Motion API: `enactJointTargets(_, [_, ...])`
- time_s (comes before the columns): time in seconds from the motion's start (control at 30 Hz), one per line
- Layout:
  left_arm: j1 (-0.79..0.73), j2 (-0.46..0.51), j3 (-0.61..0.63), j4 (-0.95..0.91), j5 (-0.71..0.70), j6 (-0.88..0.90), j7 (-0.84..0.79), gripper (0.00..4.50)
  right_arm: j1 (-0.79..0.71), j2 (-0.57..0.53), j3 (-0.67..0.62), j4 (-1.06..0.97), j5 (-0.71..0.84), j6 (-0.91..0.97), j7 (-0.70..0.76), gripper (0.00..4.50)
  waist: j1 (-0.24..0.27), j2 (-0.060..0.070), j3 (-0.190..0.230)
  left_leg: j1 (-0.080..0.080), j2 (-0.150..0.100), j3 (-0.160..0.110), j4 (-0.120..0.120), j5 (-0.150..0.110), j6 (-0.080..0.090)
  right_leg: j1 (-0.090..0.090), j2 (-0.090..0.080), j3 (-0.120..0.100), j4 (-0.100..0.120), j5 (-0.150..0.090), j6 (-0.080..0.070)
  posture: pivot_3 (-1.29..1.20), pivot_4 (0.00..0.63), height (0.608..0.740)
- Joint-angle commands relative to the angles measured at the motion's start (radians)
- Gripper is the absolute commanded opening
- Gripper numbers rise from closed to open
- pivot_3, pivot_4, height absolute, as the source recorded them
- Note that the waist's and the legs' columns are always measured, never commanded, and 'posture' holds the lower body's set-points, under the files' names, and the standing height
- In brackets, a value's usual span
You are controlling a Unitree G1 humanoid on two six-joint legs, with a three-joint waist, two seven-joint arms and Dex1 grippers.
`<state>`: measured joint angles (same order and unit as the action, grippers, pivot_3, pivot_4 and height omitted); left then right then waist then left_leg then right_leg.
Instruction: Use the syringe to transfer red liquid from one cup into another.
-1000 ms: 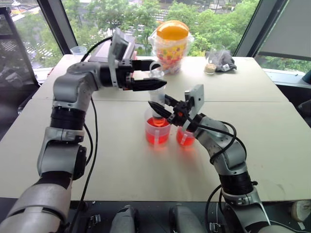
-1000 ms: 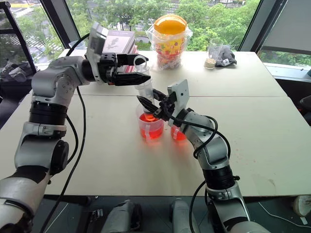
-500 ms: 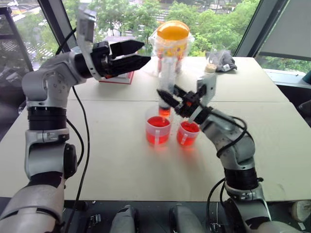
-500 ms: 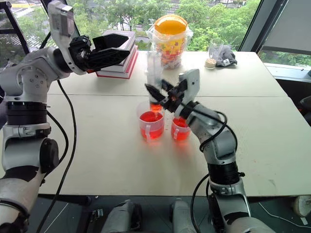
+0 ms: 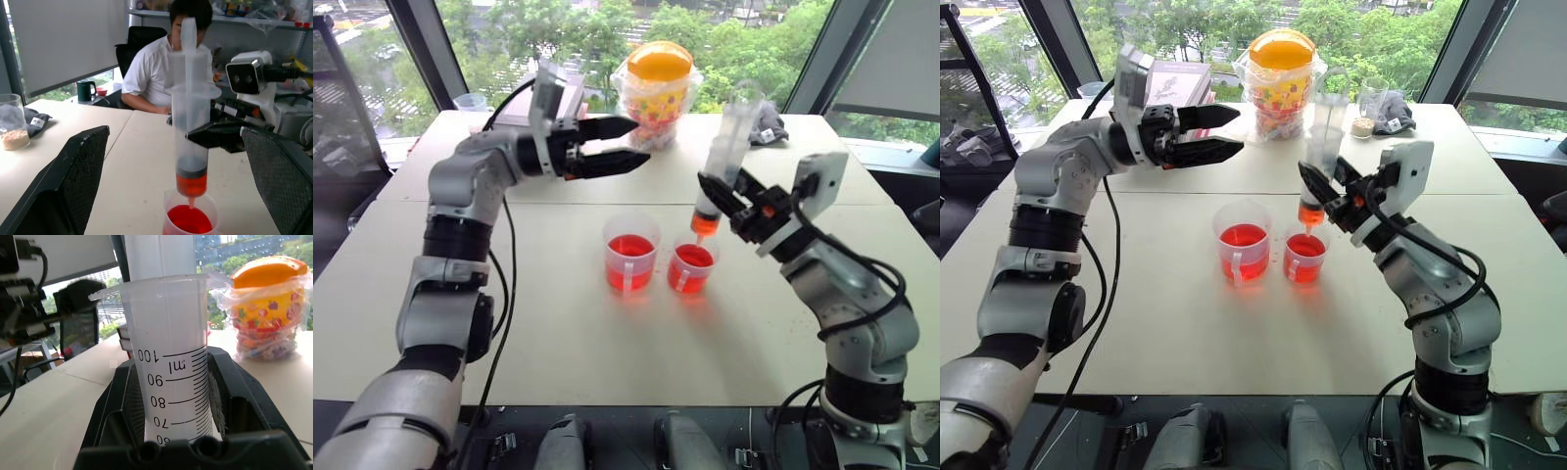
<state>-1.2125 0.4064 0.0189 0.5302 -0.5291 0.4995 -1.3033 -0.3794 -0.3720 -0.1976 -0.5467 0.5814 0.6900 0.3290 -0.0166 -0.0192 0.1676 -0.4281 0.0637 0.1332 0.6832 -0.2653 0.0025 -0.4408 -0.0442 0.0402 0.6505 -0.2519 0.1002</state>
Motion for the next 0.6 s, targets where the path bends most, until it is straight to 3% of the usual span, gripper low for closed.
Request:
enactJointTargets(0.03, [-0.092,-0.044,0.01,0.052,0.014,-0.061,-0.006,4.43,0.019,-0.005,0.009,-0.039,-0.028,-0.057,-0.003,1.37,0.001,0.0,0.0,0.0,0.0,0.0,0.0,0.0,0.0,0.0,0.0,0.0,0.0,0.0,0.0,0.0,0.15,0.74])
enactJointTargets(0.27, [-0.216,-0.152,0.011,0.197,0.039,-0.105,-0.009,4.43,0.048,-0.002,0.023,-0.036,-0.051,-0.088,-0.018,1.37,0.001,0.0,0.0,0.0,-0.001,-0.001,0.0,0.0,0.001,0.0,0.0,0.0,-0.001,0.0,0.0,0.0,0.15,0.74])
enactJointTargets(0.6, [-0.276,-0.247,0.009,0.342,0.096,-0.18,-0.025,4.43,0.051,-0.009,0.029,-0.042,-0.063,-0.095,-0.025,1.37,0.001,0.0,0.0,0.0,-0.001,-0.001,0.0,0.0,0.001,0.0,0.0,0.0,-0.001,0.0,0.0,0.0,0.15,0.74])
